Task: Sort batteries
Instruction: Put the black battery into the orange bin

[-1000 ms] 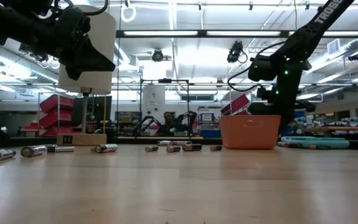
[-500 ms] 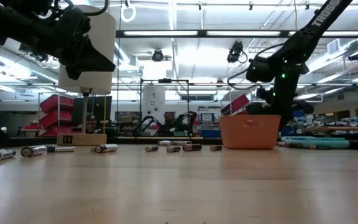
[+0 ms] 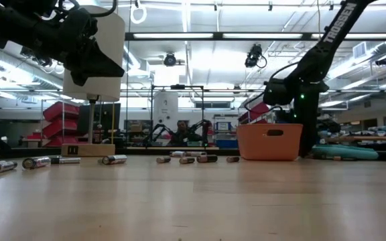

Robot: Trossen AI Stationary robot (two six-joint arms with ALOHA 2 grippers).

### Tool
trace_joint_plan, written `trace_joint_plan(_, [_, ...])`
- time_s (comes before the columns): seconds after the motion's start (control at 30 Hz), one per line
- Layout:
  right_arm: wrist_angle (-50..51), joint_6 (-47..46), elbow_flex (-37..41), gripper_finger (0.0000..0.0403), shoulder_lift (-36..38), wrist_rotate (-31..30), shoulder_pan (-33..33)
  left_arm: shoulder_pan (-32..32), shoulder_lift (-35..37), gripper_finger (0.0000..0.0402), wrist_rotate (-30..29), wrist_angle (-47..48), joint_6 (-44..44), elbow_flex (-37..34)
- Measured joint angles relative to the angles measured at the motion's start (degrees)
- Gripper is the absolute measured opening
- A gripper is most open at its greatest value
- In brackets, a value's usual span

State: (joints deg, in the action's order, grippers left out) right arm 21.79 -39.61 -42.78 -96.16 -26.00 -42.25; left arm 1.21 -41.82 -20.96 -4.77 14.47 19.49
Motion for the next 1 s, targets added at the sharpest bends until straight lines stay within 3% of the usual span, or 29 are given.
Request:
trace_joint_plan(0.23, [5.68,-1.01,0.68,0.0000,5.24,2.79,4.20,0.00,0.01,0.0030,-0.06,-0.42,-2.26,0.00])
trace_joint_plan(0.47, [4.76,-0.86,0.50,0.0000,10.67,-2.94,3.59,0.00,0.01,0.0030,-0.24,-0.52,-2.26,0.00])
trace_joint_plan(1.0, [-6.51,1.28,0.46,0.0000,4.42,-2.92,1.88,0.00,0.01,0.0030,-0.25,-0.50,-2.08,0.00])
